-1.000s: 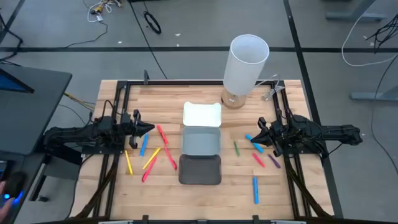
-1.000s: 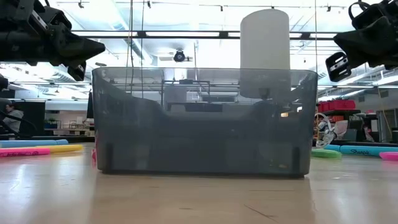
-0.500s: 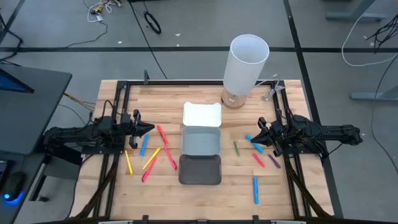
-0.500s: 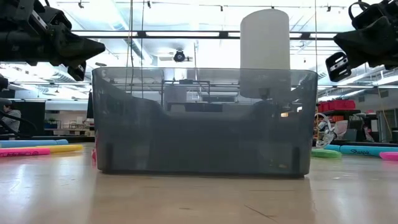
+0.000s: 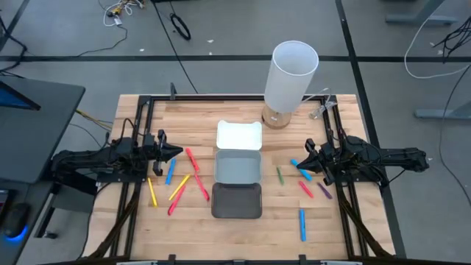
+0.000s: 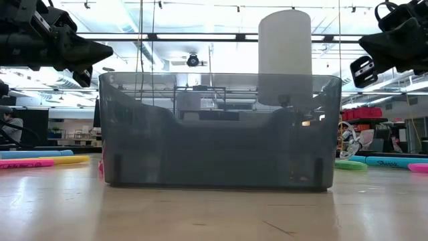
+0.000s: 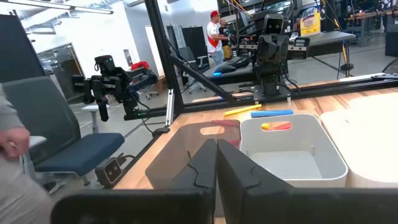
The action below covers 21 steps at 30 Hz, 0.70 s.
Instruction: Pick & Place Markers
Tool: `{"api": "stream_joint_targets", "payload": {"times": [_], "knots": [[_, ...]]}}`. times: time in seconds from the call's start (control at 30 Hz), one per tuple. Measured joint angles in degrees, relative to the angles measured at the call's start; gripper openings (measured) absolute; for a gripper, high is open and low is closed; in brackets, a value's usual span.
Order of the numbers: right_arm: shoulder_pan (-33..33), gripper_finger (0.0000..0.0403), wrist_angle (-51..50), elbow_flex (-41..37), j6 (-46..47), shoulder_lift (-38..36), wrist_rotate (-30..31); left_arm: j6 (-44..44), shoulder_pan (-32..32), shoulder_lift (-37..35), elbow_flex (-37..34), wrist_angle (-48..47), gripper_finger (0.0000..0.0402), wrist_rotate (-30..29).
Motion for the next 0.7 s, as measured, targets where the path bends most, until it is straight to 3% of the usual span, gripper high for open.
{"api": "stream_joint_targets", "payload": {"times": [0.7], "knots": [[0.0,0.0016,1.8,0.0,-2.5,0.0,1.5,0.0,0.0,0.0,0.0,0.0,0.0023,0.0]]}}
